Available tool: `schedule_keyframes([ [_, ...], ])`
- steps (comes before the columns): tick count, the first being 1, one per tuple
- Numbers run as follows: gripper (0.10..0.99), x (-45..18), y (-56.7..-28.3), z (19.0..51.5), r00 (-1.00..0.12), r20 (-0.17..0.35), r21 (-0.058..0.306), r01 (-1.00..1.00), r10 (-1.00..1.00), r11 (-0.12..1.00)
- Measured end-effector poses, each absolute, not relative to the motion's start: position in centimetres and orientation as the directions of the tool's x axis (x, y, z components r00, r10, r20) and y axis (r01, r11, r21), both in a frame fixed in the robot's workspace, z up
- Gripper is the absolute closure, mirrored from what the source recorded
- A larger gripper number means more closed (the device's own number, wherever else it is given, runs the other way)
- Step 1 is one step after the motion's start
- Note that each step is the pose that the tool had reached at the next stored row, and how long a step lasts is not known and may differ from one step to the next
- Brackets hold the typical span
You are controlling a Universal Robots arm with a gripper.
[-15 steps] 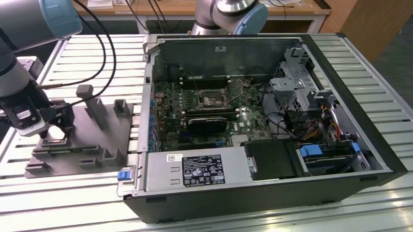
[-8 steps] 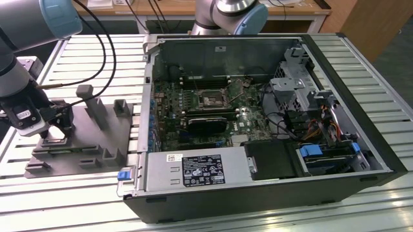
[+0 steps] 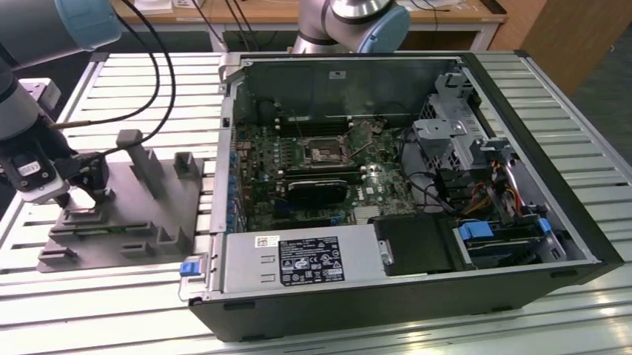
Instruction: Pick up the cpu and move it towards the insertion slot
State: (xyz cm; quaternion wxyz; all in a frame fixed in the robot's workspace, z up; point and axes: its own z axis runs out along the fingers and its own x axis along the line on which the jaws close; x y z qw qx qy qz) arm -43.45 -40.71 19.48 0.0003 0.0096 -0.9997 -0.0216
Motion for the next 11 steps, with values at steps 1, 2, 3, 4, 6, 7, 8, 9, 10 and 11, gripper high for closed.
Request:
schedule_keyframes([
  [1,0.541,-43.45,-40.71,19.49,-1.0,0.0,0.044,-0.019,-0.019,0.999],
  [2,0.541,-43.45,-40.71,19.49,-1.0,0.0,0.044,-0.019,-0.019,0.999],
  [3,0.541,-43.46,-40.71,19.51,-1.0,0.0,0.044,-0.019,-0.019,0.999],
  [4,0.541,-43.46,-40.71,19.58,-1.0,0.001,0.044,-0.019,-0.019,0.999],
  [6,0.541,-43.46,-40.71,19.86,-1.0,0.001,0.044,-0.019,-0.019,0.999],
  [7,0.541,-43.46,-40.71,20.0,-1.0,0.001,0.044,-0.019,-0.019,0.999],
  [8,0.541,-43.46,-40.71,20.13,-1.0,0.001,0.044,-0.019,-0.019,0.999],
  [9,0.541,-43.46,-40.71,20.2,-1.0,0.001,0.044,-0.019,-0.019,0.999],
  [10,0.541,-43.46,-40.71,20.26,-1.0,0.0,0.044,-0.019,-0.019,0.999],
  [11,0.541,-43.46,-40.71,20.32,-1.0,0.0,0.044,-0.019,-0.019,0.999],
])
